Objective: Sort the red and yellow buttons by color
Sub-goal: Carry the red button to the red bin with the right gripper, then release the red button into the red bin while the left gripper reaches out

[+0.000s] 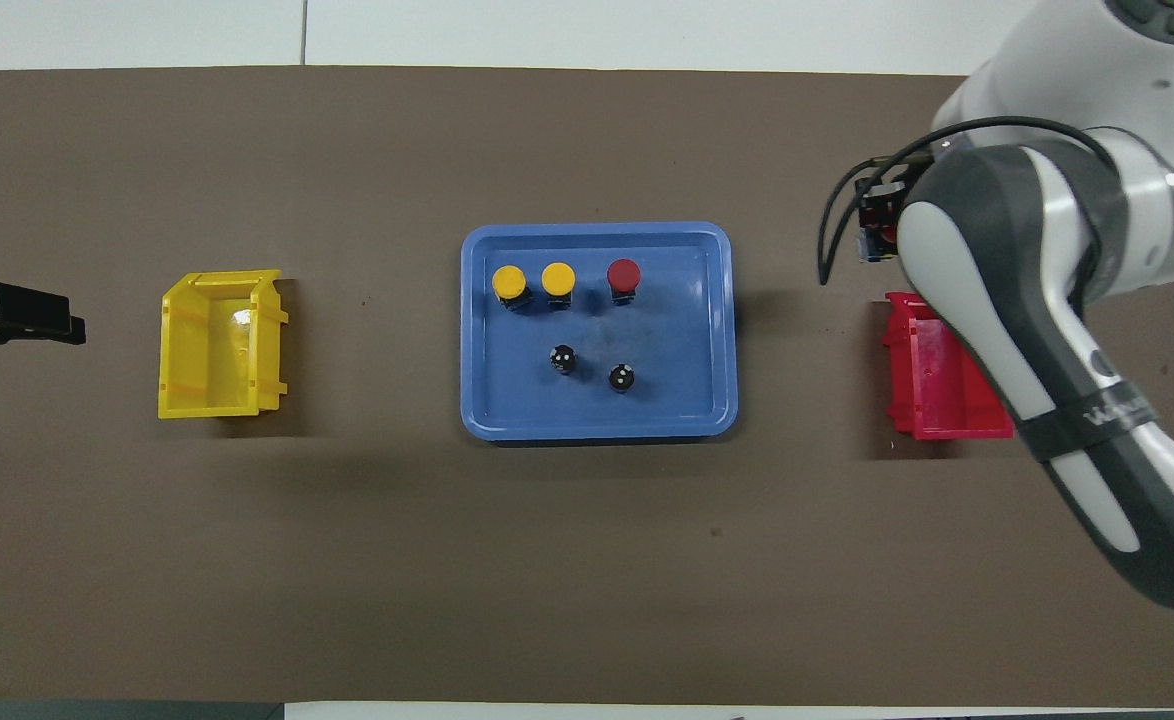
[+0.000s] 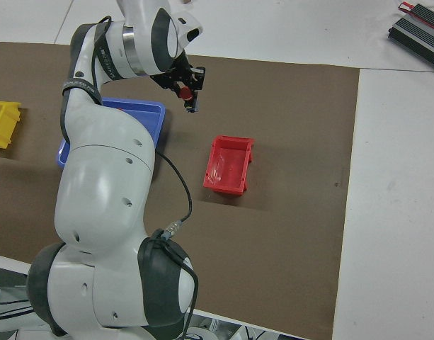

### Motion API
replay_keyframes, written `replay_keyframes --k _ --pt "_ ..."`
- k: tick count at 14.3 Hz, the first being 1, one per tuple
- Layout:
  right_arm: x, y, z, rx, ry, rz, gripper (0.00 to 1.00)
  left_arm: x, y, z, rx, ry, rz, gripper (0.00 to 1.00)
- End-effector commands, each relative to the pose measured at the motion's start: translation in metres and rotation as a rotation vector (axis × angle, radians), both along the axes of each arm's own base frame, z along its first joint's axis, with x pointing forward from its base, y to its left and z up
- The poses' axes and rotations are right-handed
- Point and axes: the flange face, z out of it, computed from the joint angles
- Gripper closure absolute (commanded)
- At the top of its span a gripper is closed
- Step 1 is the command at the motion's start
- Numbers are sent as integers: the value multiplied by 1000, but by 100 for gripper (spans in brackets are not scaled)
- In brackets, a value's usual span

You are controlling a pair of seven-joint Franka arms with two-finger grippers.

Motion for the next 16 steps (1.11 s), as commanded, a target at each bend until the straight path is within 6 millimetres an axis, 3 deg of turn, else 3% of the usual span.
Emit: replay_keyframes --k 1,4,9,16 --pt "-30 -45 -7 27 42 22 86 -6 1 1 8 6 5 0" --pt "-55 -77 -24 93 59 -64 86 -5 1 2 8 3 3 0" --pt "-89 -65 -64 78 61 -59 86 -5 0 2 8 3 3 0" --pt "-115 -66 -88 61 46 -3 86 -5 0 2 8 2 2 0"
